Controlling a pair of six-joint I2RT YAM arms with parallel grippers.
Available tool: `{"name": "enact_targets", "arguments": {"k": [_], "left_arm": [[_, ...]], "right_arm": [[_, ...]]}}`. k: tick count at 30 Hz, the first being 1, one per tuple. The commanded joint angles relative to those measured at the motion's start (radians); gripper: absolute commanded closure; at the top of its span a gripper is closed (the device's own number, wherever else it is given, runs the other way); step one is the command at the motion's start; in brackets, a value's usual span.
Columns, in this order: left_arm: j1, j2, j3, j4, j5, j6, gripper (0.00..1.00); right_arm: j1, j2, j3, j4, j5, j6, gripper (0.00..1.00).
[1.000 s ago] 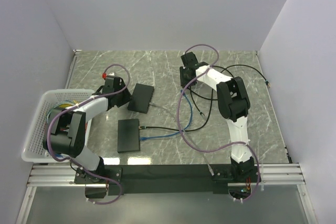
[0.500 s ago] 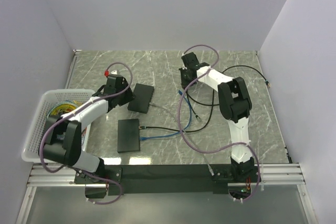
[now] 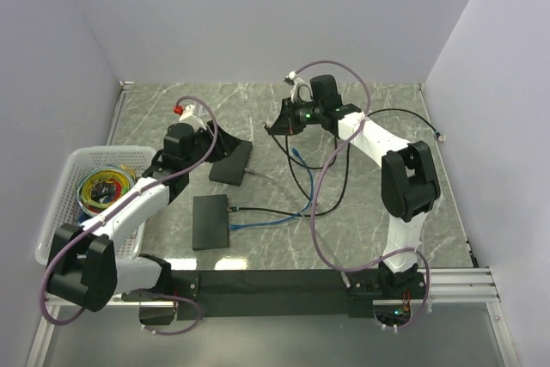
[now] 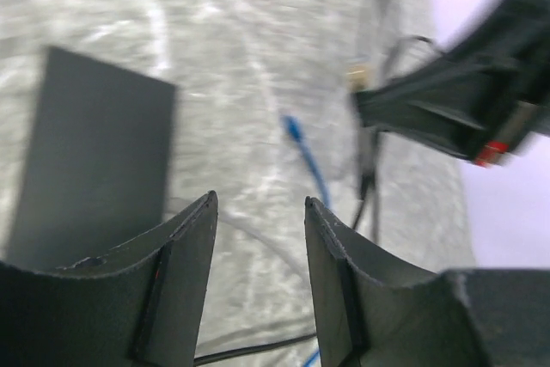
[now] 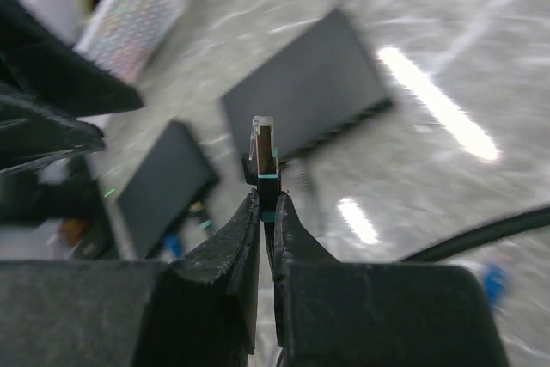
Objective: Insert the plug into the switch port
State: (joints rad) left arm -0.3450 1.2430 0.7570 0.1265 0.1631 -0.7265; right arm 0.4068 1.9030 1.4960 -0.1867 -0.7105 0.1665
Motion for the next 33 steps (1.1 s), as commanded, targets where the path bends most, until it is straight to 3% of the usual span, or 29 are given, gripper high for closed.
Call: {"name": "enact_targets", "arguments": {"k": [1, 6, 16, 33], "left_arm": [[-0.015, -0.054, -0.042, 0.191, 0.137, -0.008, 0.49], [-0.029, -0.096, -0.116, 0.363, 0.193, -0.027, 0.50], [-0.043, -0.045, -0.131, 0.459, 0.211, -0.042, 0.53], [-0.081, 0.022, -0.099, 0.484, 0.208, -0.044, 0.56]], "right_arm": [[-0.002, 0.019, -0.036, 0.105, -0.302, 0.024, 1.00], [0.000, 0.015, -0.062, 0.185, -0.423, 0.079, 1.00], [0.015, 0.014, -0.082, 0.245, -0.506, 0.116, 1.00], [0.035, 0.018, -0.095, 0.309, -0.543, 0.162, 1.00]]}}
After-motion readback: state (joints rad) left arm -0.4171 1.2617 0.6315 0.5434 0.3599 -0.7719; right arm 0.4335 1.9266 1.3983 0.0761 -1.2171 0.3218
